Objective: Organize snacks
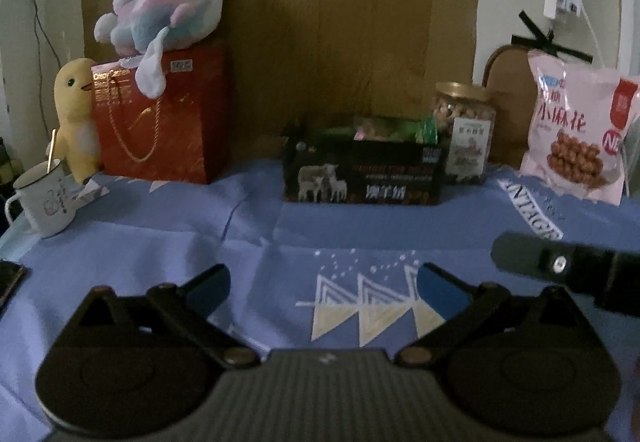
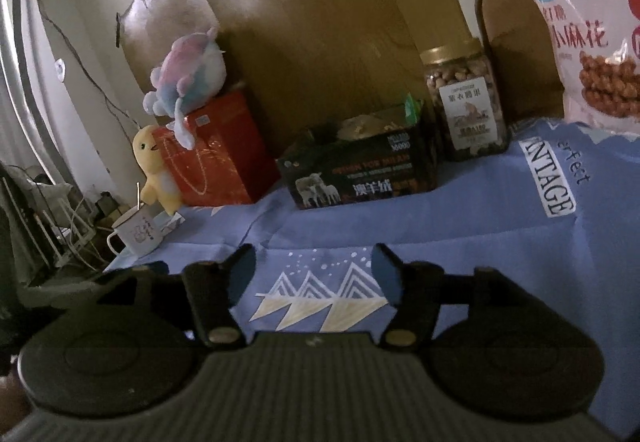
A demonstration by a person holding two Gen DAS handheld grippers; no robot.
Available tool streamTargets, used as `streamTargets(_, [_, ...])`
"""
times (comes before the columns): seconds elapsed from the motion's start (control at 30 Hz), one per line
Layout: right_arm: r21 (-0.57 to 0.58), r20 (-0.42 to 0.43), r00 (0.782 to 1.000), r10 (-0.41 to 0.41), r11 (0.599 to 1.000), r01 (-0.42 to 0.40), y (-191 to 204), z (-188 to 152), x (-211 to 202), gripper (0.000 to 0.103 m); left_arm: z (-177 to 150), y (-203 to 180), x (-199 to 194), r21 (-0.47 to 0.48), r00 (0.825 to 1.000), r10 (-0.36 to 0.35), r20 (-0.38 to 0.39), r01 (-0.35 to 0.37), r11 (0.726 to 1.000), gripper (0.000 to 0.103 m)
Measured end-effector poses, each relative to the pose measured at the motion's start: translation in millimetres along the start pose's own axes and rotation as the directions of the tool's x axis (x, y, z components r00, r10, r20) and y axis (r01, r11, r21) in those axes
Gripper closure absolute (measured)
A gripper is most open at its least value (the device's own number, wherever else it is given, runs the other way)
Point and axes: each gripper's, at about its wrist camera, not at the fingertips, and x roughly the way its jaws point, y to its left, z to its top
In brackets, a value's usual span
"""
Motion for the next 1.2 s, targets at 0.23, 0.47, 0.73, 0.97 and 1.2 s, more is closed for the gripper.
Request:
streamTargets(0.23, [-0.007,-0.006,1.000,-0.012,1.000,0.012,5.6,-1.4,-1.9,0.027,-6.9,-0.8,-1.7,0.018,0.999,0.042,-0.025,-0.041,0.999,0.000])
streamTargets(0.47, [0.011,-0.011,1.000,-0.029,1.000,0.029,3.8,-4.3,0.6,0.021,-12.2,0.9,0.9,0.002,0.996,0.064,-0.062,-0.064,0.998,0.000])
streamTargets(0.73, [0.022,-0.015,0.999,-0.046,0.999,0.046,-0.3,-7.6,5.8,0.017,-16.3,0.0,8.3,-0.004,0.992,0.077,-0.098,-0.078,0.997,0.000])
streamTargets(0.97, [0.052,-0.031,0.998,-0.050,0.997,0.052,-7.6,-10.2,11.9,0.016,-16.6,-1.9,14.7,0.009,0.991,0.084,-0.109,-0.083,0.997,0.000])
streamTargets(1.2, [0.067,-0.047,0.998,-0.045,0.997,0.048,-13.1,-12.2,16.5,0.016,-17.1,-4.6,17.8,0.020,0.991,0.089,-0.101,-0.088,0.996,0.000])
